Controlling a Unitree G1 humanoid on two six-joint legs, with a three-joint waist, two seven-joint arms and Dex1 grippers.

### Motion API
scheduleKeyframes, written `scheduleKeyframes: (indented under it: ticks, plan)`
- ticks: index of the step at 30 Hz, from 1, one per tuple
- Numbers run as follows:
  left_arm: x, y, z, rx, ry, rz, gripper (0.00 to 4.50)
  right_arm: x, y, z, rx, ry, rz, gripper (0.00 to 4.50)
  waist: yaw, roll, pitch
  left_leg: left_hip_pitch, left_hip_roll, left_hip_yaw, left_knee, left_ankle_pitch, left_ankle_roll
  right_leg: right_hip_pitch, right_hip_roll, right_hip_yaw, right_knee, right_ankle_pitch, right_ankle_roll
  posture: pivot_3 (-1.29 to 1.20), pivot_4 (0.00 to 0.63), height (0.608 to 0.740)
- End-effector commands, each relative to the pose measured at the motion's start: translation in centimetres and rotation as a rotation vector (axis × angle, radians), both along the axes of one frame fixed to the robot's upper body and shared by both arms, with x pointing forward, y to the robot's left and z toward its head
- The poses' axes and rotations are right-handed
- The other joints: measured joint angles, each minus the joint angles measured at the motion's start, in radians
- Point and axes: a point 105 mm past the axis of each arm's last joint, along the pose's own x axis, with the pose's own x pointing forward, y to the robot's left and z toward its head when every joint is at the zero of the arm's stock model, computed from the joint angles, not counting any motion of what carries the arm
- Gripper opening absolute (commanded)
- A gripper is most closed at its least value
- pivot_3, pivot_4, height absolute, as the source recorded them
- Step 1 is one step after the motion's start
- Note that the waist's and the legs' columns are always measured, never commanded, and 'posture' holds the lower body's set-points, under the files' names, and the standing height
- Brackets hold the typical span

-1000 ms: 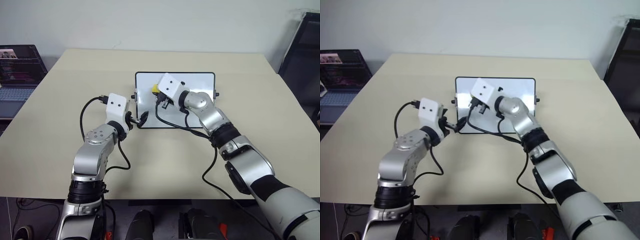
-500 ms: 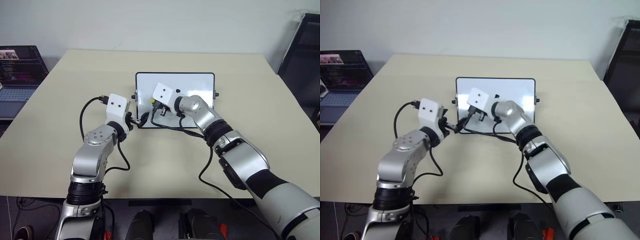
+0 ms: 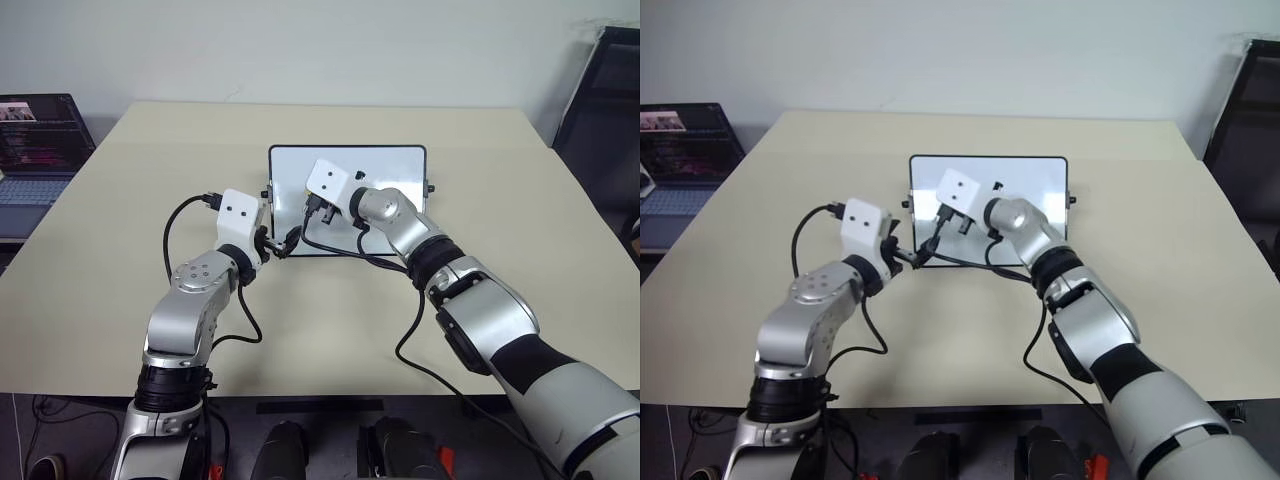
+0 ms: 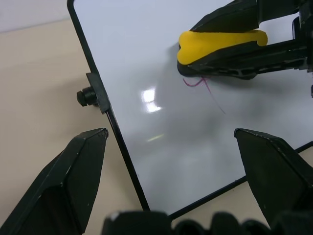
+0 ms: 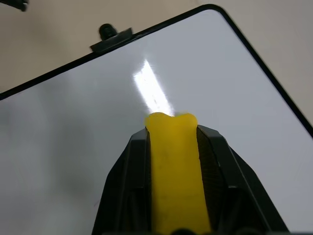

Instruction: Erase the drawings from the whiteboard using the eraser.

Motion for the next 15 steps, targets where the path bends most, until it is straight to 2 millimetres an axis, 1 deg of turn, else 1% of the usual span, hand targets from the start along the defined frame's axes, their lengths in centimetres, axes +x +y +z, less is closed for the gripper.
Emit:
scheduleKeyframes:
  ticks: [1,2,4,6,8,10,11,13,15]
  plan:
    - [-0.3,-0.3,1.2,0.004,-0.058,-0.023,4.5,-0.5,-0.6,-2.2,-0.095,0.078,0.037,0.98,0.0,0.0,0.0,0.0,0.0,0.0,0.0,0.0,0.0,0.0,0.0,0.0,0.0,0.0,0.0,0.0,0.15,0.74]
    - [-0.2,-0.3,1.2,0.005,-0.058,-0.023,4.5,-0.7,-0.7,-2.6,-0.113,0.09,0.048,0.98,-0.001,0.0,0.0,0.001,0.0,0.0,0.0,0.0,0.0,0.001,0.0,0.0,0.0,0.0,0.0,0.0,0.15,0.74]
    - [-0.2,-0.4,1.1,0.006,-0.057,-0.025,4.5,-0.4,-0.8,-2.2,-0.112,0.053,0.035,0.98,-0.001,0.0,0.0,0.003,0.0,0.001,0.0,0.0,0.0,0.002,0.0,0.0,0.0,0.0,0.0,0.0,0.15,0.74]
    - [-0.1,-0.6,1.2,0.005,-0.058,-0.029,4.5,0.2,-1.1,-0.7,-0.071,-0.019,-0.01,0.98,-0.001,0.0,0.0,0.004,0.0,0.001,0.0,0.0,0.0,0.003,0.0,0.0,0.001,0.0,0.0,0.0,0.15,0.74]
    - [-0.1,-0.8,1.2,0.005,-0.06,-0.034,4.5,0.9,-1.4,1.3,-0.017,-0.107,-0.067,0.98,0.0,0.0,0.0,0.004,0.0,0.001,0.0,0.0,0.0,0.003,0.0,0.0,0.001,0.0,0.0,0.0,0.15,0.74]
    - [-0.2,-0.9,1.3,0.006,-0.06,-0.036,4.5,1.3,-1.8,2.3,0.006,-0.156,-0.102,0.98,0.001,0.0,0.0,0.004,0.0,0.0,0.0,0.0,0.0,0.003,0.0,0.001,0.002,0.0,0.0,0.0,0.15,0.74]
    - [-0.2,-0.9,1.3,0.006,-0.061,-0.036,4.5,1.4,-1.9,2.4,0.006,-0.159,-0.106,0.98,0.001,0.0,0.0,0.004,0.0,0.001,0.0,0.0,0.0,0.003,0.0,0.001,0.002,0.0,0.0,0.0,0.15,0.74]
    - [-0.2,-0.9,1.3,0.006,-0.061,-0.037,4.5,1.3,-1.9,1.7,-0.012,-0.128,-0.094,0.98,0.0,0.0,0.0,0.004,0.0,0.001,0.0,0.0,0.0,0.003,0.0,0.002,0.002,0.0,0.0,0.0,0.15,0.74]
    - [-0.2,-1.0,1.3,0.006,-0.06,-0.037,4.5,0.8,-1.9,0.0,-0.062,-0.056,-0.057,0.98,-0.003,0.0,0.0,0.004,0.0,0.001,0.0,0.0,0.0,0.003,0.0,0.002,0.001,0.0,0.0,0.0,0.15,0.74]
